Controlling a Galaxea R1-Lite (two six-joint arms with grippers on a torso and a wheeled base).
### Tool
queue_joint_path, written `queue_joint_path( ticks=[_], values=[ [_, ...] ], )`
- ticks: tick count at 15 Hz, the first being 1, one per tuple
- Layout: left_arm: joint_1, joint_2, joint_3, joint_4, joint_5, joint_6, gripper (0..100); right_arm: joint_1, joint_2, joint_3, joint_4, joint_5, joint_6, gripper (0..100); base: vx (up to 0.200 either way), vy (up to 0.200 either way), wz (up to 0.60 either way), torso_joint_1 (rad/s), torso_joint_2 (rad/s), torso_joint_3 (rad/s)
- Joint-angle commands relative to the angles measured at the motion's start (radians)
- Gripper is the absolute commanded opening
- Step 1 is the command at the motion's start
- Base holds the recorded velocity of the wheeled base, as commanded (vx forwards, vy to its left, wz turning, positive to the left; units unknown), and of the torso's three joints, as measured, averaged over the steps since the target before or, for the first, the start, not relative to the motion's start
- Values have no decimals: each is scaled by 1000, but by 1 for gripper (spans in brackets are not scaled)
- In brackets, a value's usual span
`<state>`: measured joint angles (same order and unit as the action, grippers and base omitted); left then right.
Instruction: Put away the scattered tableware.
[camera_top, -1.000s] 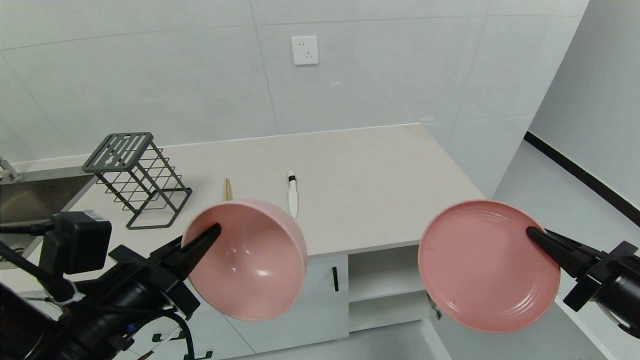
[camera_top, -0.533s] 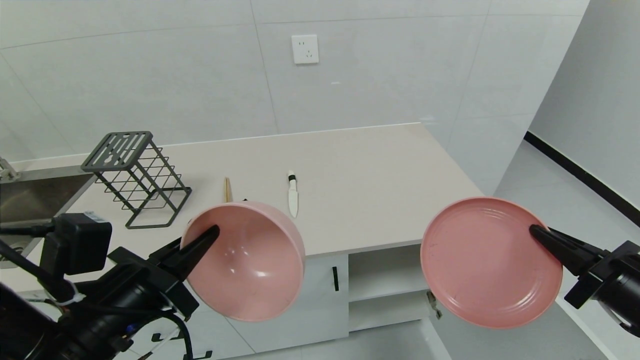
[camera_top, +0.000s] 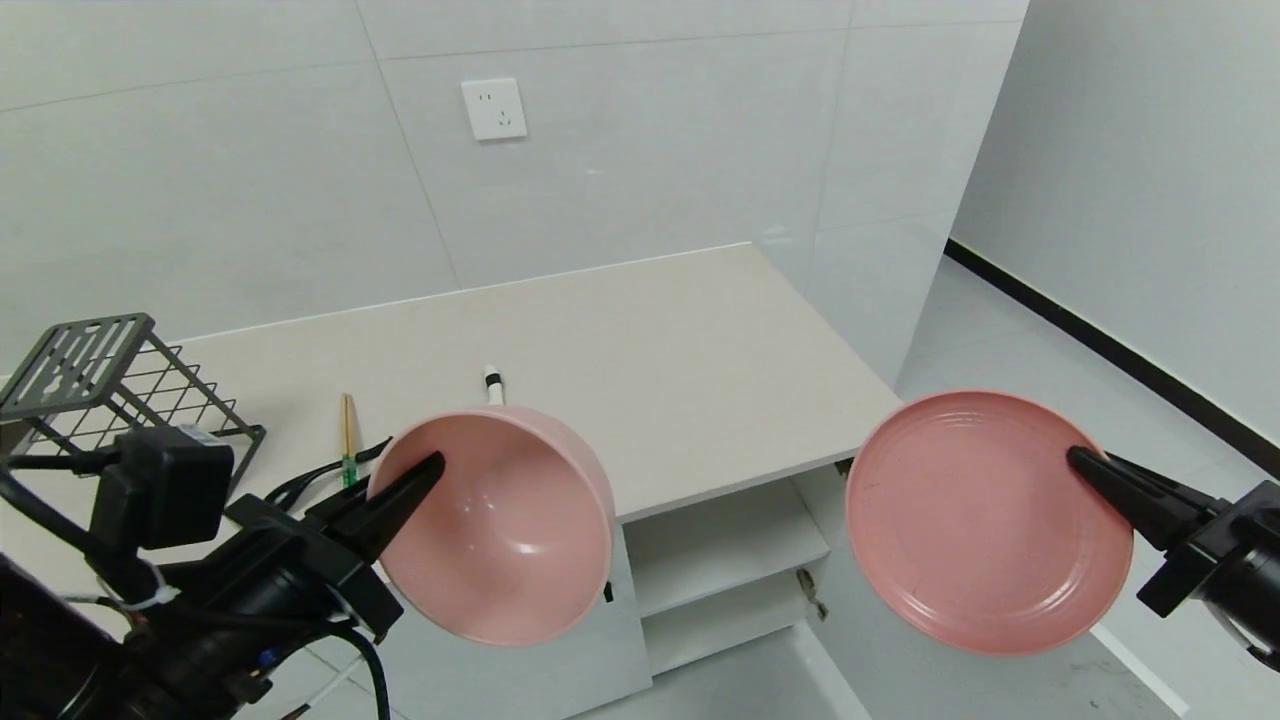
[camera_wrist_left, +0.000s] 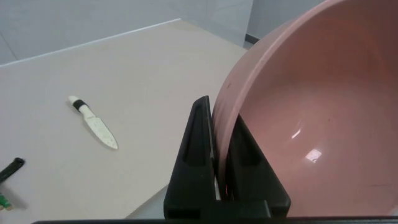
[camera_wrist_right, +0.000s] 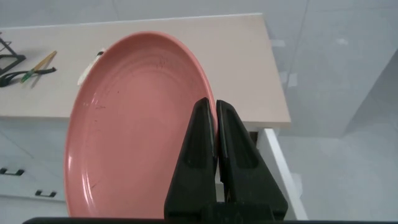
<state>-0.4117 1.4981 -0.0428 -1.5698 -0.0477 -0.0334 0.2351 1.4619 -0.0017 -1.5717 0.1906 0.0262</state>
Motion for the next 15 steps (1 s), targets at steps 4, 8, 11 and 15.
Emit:
queue_joint_path(
  ticks=[4,8,11,15],
  values=[
    [1,2,0,-1,0,0,0,1,5,0,1,1,0,0,0,0,0,0,0,0],
    [1,-1,1,-1,0,0,0,3,5,0,1,1,0,0,0,0,0,0,0,0],
    [1,-2,3,-1,0,0,0,3,3,0,1,0,-2,0,0,0,0,-77,165,79],
    [1,-13,15,-1,0,0,0,3,2,0,1,0,-2,0,0,0,0,-96,202,100]
  ],
)
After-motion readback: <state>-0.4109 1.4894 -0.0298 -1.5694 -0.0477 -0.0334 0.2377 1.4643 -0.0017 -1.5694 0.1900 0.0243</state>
